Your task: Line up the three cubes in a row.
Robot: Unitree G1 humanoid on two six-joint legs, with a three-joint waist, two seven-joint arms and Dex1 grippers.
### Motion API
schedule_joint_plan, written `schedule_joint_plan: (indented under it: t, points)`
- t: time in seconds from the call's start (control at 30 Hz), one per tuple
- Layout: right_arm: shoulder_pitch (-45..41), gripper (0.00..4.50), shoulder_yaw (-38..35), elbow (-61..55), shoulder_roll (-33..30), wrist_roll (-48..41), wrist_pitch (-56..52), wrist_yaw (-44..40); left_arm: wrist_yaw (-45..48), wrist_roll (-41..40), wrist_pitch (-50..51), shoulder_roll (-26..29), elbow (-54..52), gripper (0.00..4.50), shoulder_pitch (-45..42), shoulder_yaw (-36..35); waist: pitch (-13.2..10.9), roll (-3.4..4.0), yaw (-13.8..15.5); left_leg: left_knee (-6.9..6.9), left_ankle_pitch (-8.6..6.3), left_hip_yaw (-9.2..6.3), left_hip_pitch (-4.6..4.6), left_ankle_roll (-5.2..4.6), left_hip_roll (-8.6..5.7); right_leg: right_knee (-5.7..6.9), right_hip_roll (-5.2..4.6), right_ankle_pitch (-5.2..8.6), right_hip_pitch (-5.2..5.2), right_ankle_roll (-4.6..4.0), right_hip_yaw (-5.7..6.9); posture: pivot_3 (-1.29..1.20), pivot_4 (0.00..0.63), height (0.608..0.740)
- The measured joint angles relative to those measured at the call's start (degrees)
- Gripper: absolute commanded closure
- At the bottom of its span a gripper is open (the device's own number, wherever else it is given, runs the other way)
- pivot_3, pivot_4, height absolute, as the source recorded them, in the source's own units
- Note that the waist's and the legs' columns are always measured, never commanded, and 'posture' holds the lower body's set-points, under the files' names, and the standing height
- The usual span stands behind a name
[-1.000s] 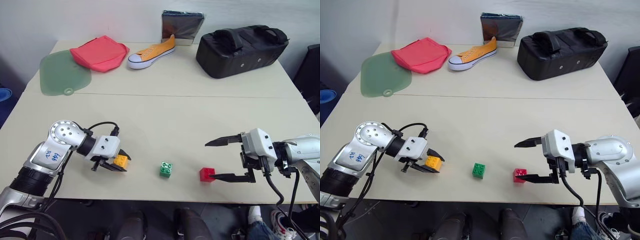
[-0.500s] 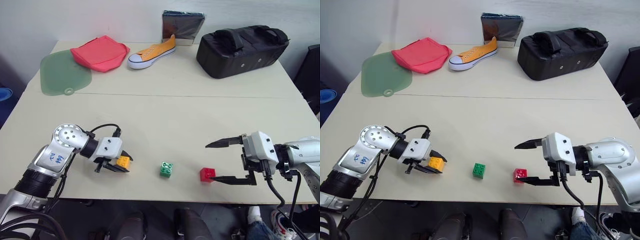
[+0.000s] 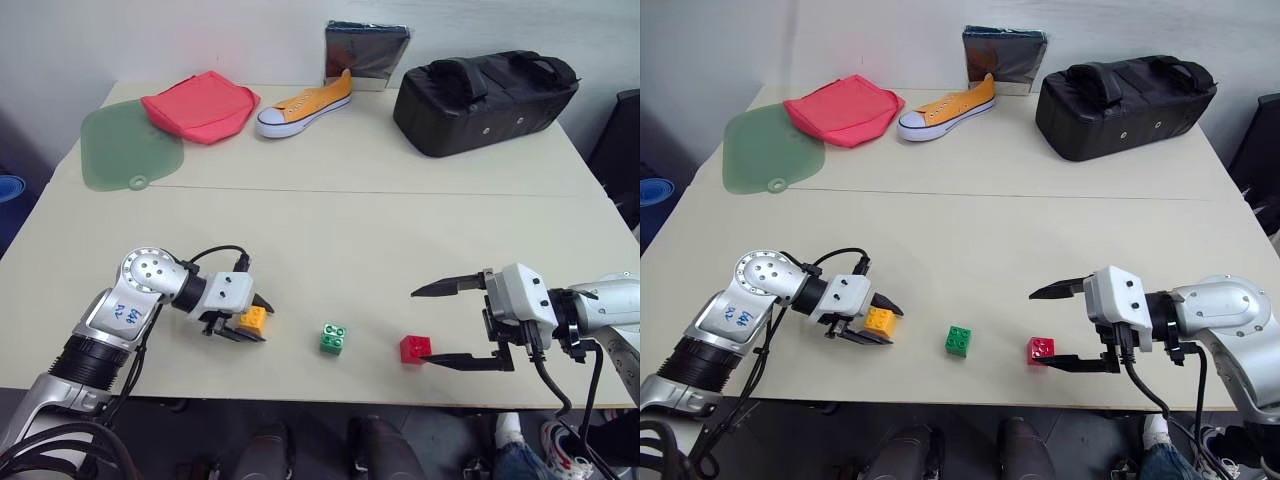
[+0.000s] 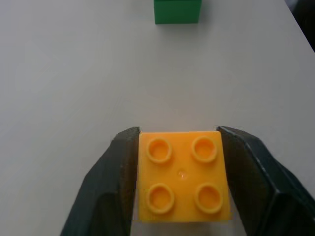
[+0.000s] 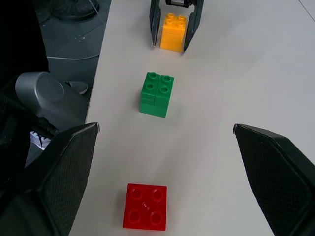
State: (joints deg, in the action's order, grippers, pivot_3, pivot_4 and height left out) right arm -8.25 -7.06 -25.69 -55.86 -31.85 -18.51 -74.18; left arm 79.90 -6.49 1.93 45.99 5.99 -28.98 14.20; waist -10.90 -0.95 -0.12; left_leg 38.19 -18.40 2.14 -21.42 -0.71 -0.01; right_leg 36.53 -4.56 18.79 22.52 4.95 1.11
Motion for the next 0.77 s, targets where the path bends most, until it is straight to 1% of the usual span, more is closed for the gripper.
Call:
schedule_joint_plan:
  t: [0.1,0.13,0.2,0.33,0.47,0.53,0.67,0.77]
  points:
    - [0.0,0.0,0.02,0.01,0.0,0.0,0.0,0.0,1.31,-1.27,3.19,1.13,-1.49,0.18,0.36,-0.17,0.0,0.0,-0.05,0.0,0.0,0.0,0.0,0.0,0.01,0.01,0.01,0.0,0.01,0.0,0.0,0.0,0.15,0.74]
    - [0.0,0.0,0.02,0.01,0.0,0.01,0.01,-0.01,1.81,-1.78,4.13,2.07,-2.24,0.01,0.67,-0.48,0.0,0.0,-0.1,0.0,0.0,0.0,0.0,0.01,0.01,0.01,0.01,0.0,0.01,0.0,0.0,0.0,0.15,0.74]
    - [0.0,0.0,0.03,0.05,0.0,0.03,0.02,-0.11,2.38,-2.83,5.29,3.59,-3.89,0.01,1.64,-1.67,0.0,0.0,-0.11,-0.01,0.0,-0.01,0.0,0.01,0.01,0.0,0.0,0.0,0.0,0.0,-0.01,0.0,0.15,0.74]
    - [2.1,0.0,-0.66,0.78,-0.82,0.23,1.02,-1.38,3.11,-6.57,8.68,8.83,-7.06,0.01,6.05,-7.14,0.0,0.0,-0.14,-0.03,0.0,-0.02,0.0,0.01,0.04,-0.05,0.0,0.0,0.01,0.0,-0.01,0.0,0.15,0.74]
    - [9.24,0.0,-8.29,4.32,-3.09,0.32,2.45,-4.61,3.62,-11.91,13.69,14.57,-10.54,0.01,13.62,-16.21,0.0,0.0,0.02,-0.04,-0.02,-0.04,-0.01,-0.04,0.02,-0.07,-0.06,0.0,-0.06,0.0,0.01,0.0,0.15,0.74]
    - [13.28,0.0,-13.72,6.71,-3.84,0.23,2.88,-6.43,3.72,-13.62,14.73,17.06,-11.17,0.01,17.94,-21.99,0.0,0.0,0.02,-0.06,-0.05,-0.03,0.02,-0.08,0.02,-0.27,-0.08,0.0,-0.08,0.0,0.01,0.0,0.15,0.74]
    - [19.68,0.0,-21.2,8.85,-4.1,0.17,3.35,-9.03,3.15,-15.55,13.7,17.73,-11.9,0.01,23.02,-30.52,0.0,0.01,-0.04,-0.18,-0.13,-0.04,0.16,-0.22,0.04,-0.3,-0.08,0.01,-0.14,-0.03,0.01,0.0,0.15,0.74]
    - [25.1,0.0,-26.48,9.92,-4.08,-0.13,3.49,-11.58,2.6,-16.12,14.39,18.11,-12.44,0.01,25.65,-34.54,0.0,0.01,-0.04,-0.25,-0.14,-0.04,0.17,-0.22,0.04,-0.31,-0.08,0.02,-0.13,-0.04,0.0,0.0,0.15,0.74]
